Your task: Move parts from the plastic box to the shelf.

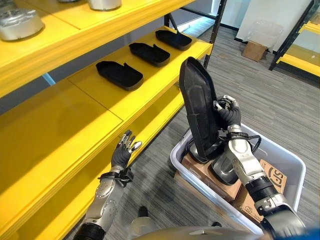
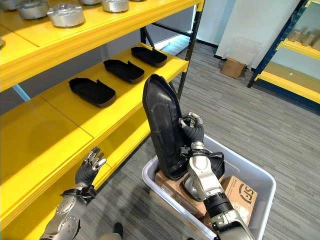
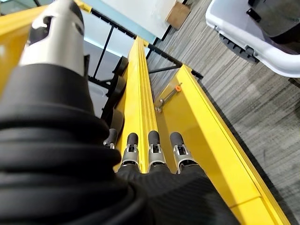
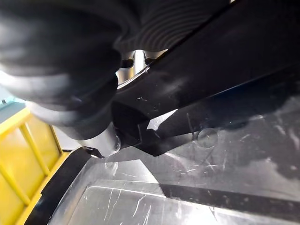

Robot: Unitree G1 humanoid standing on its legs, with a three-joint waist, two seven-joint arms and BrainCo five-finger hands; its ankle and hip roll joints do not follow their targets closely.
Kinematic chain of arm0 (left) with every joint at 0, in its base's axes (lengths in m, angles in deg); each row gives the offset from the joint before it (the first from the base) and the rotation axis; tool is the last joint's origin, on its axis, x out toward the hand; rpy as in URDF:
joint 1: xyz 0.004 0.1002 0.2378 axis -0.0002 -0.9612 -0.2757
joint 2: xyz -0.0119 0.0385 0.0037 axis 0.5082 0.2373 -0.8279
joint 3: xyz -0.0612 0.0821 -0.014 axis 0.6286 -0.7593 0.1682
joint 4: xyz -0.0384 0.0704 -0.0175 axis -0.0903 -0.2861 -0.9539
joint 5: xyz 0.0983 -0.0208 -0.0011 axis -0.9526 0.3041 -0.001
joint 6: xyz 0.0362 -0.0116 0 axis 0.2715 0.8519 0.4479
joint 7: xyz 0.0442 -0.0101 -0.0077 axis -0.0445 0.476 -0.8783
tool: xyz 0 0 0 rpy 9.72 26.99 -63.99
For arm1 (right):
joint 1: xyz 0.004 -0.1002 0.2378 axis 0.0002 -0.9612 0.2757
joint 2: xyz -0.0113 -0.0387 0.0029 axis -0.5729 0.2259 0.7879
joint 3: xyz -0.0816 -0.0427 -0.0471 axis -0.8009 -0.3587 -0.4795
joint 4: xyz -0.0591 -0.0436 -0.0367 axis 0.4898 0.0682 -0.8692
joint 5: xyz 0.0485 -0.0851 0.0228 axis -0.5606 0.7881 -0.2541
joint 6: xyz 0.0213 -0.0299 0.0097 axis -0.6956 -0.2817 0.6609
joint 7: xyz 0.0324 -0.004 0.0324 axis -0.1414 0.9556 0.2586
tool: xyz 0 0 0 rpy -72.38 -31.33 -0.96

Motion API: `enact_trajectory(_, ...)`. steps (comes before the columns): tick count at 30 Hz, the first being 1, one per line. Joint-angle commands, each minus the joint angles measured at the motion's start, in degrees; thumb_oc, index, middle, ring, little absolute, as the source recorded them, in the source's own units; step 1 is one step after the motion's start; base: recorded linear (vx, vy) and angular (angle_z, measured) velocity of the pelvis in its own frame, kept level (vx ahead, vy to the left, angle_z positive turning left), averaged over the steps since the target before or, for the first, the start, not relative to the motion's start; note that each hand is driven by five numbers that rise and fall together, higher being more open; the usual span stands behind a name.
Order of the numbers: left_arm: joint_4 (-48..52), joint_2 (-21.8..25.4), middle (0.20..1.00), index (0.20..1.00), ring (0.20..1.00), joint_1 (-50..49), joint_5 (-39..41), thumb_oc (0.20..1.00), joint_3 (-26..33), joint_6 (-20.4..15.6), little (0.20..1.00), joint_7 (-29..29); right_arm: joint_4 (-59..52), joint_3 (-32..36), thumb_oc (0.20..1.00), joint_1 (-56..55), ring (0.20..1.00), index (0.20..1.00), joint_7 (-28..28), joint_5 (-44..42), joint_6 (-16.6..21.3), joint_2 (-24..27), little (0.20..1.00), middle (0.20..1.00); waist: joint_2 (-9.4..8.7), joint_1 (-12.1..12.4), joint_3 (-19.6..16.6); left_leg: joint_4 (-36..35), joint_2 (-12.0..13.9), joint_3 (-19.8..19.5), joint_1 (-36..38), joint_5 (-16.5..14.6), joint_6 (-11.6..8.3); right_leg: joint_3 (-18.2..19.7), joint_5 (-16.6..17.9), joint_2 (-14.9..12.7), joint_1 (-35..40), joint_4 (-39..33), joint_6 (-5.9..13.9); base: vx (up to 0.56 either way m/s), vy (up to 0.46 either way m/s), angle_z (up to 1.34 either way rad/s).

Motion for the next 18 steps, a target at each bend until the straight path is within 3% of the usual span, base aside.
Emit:
enact_trajectory(1,3.7,-0.5,1.0,1.0,1.0,1.5,-1.8,1.0,1.0,-3.3,1.0,0.0,-1.6,1.3,0.2,4.3,0.2,0.2,0.2,0.2,3.0,1.8,0.2,0.2,0.88,0.5,-0.8,-2.7,-1.4,0.8,0.8,0.3,2.88,2.6,3.4,-5.1,-1.0,5.7,7.43,0.01,0.151,0.27)
enact_trajectory(5,4.2,0.3,1.0,1.0,1.0,1.7,-2.5,1.0,1.5,-3.6,1.0,-0.5,-0.2,0.6,0.2,6.1,0.2,0.2,0.3,-0.2,2.7,0.6,0.2,0.2,0.17,1.4,-0.9,-2.6,-5.3,0.3,0.9,-1.3,5.4,4.8,7.5,-7.6,-1.8,5.5,8.55,0.04,0.258,0.17)
enact_trajectory(6,3.8,1.0,1.0,1.0,1.0,3.1,-3.2,1.0,1.3,-3.9,1.0,-1.3,-0.5,0.0,0.2,6.9,0.2,0.2,0.1,-0.4,2.7,0.2,0.2,0.2,0.34,0.6,-0.8,-4.4,-6.7,-1.0,1.8,-1.0,6.53,11.0,8.1,-6.7,-3.4,8.3,7.63,0.08,0.228,0.44)
enact_trajectory(7,3.7,1.0,1.0,1.0,1.0,3.1,-3.2,1.0,1.3,-3.9,1.0,-1.3,-0.5,0.0,0.2,6.9,0.2,0.2,0.0,-0.4,2.7,0.2,0.2,0.2,0.27,0.7,-0.9,-4.4,-6.8,-0.9,1.6,-0.8,6.57,11.1,8.3,-6.8,-3.7,8.2,7.58,0.09,0.239,0.65)
enact_trajectory(8,3.0,1.0,1.0,1.0,1.0,4.0,-3.2,1.0,1.0,-4.3,1.0,-1.5,-1.5,-0.7,0.2,7.4,0.2,0.2,0.4,-0.4,2.8,0.5,0.2,0.2,1.18,-1.1,-0.5,-5.6,-6.5,-2.4,2.2,-0.1,6.79,22.6,5.0,-0.2,-7.2,9.0,5.68,0.05,0.14,0.61)
enact_trajectory(9,2.7,1.2,1.0,1.0,1.0,4.2,-3.3,1.0,1.1,-4.3,1.0,-1.5,-2.0,-1.2,0.2,7.7,0.2,0.2,1.0,-0.9,2.7,0.8,0.2,0.2,1.72,-2.0,-0.2,-6.4,-6.4,-3.2,2.6,0.8,7.05,28.3,1.3,5.2,-9.4,10.3,4.41,0.06,0.181,0.25)
enact_trajectory(10,2.8,1.5,1.0,1.0,1.0,4.4,-3.5,1.0,1.3,-4.2,1.0,-1.4,-2.2,-1.3,0.2,7.8,0.2,0.2,1.4,-1.3,2.9,1.0,0.2,0.2,1.99,-2.4,-0.1,-6.6,-6.4,-4.1,2.5,1.5,7.35,30.4,-1.3,8.6,-10.0,10.8,3.85,0.05,0.131,0.22)
enact_trajectory(11,3.3,1.4,1.0,1.0,1.0,4.1,-4.5,1.0,1.5,-3.8,1.0,-1.2,-1.8,-1.5,0.2,7.4,0.2,0.2,1.8,-1.6,3.1,1.0,0.2,0.2,2.23,-2.4,-0.2,-7.6,-6.7,-5.3,2.9,2.1,7.78,31.1,-5.4,13.2,-10.6,13.2,2.39,0.03,0.054,0.47)
enact_trajectory(12,3.6,1.1,1.0,1.0,1.0,3.8,-4.7,1.0,1.6,-3.8,1.0,-1.3,-1.5,-1.6,0.2,7.5,0.2,0.2,1.9,-1.6,3.3,0.8,0.2,0.2,2.03,-2.4,-0.3,-8.1,-7.0,-5.6,3.4,2.2,7.78,30.3,-6.4,14.2,-10.2,13.1,1.87,0.02,-0.051,0.8)
enact_trajectory(15,4.0,0.6,1.0,1.0,1.0,3.6,-4.0,1.0,1.9,-4.0,1.0,-1.5,-0.8,-1.6,0.2,8.0,0.2,0.2,1.7,-2.4,3.8,0.6,0.2,0.2,1.47,-1.8,-0.4,-7.0,-7.6,-6.6,3.0,2.1,7.24,29.4,-6.8,14.3,-8.0,8.8,1.56,-0.02,-0.13,0.39)
enact_trajectory(18,3.5,0.0,1.0,1.0,1.0,2.6,-3.3,1.0,1.9,-3.5,1.0,-1.1,-2.1,-1.4,0.2,6.7,0.2,0.2,2.5,-2.4,3.7,1.0,0.2,0.2,1.33,-1.5,-1.6,-7.2,-6.3,-6.7,3.3,2.5,6.07,27.1,-6.7,14.6,-5.2,5.1,1.1,0.02,-0.222,0.4)
